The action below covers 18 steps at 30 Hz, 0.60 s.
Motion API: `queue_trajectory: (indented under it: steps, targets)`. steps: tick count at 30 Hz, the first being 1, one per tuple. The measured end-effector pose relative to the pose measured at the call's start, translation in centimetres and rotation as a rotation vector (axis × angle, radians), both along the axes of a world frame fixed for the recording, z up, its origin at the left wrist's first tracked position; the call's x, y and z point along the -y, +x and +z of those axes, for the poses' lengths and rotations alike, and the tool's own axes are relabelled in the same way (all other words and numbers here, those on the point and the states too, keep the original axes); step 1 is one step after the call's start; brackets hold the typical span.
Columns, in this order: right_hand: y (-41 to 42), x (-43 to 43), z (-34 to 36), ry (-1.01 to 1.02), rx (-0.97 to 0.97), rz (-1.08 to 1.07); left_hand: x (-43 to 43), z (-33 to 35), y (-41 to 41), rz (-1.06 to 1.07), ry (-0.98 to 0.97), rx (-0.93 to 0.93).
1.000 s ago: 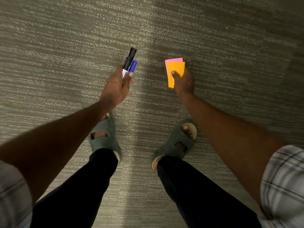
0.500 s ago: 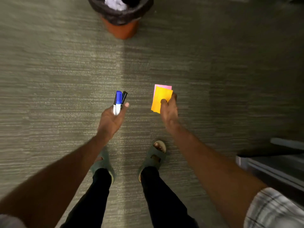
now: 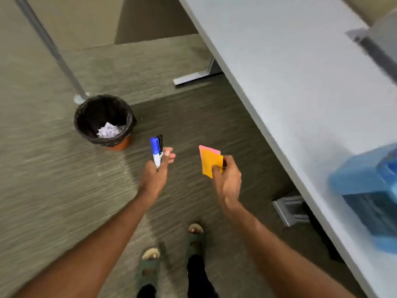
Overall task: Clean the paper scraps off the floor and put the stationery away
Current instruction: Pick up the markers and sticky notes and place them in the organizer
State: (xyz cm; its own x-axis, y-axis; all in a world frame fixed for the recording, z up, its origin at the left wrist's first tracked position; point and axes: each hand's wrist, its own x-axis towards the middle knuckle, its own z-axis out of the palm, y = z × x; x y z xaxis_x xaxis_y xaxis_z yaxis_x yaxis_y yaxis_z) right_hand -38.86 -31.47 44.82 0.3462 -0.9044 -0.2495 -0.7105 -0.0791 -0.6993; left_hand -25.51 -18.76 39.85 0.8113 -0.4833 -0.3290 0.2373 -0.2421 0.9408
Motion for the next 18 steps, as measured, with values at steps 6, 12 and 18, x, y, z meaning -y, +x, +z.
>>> queue_trajectory:
  steps: [6,12,18]
  targets:
    - [-9.1,-2.6,11.4,0.012,0.155,-0.022,2.2,11.0,-4.0,-0.21,-0.091,0.139]
    - [-20.0,-2.8,20.7,0.007,0.209,-0.047,7.4,21.2,-12.4,-0.394,-0.254,0.063]
    - [-30.8,0.9,27.5,-0.071,0.373,-0.38,11.7,27.8,-19.3,-0.632,-0.242,0.086]
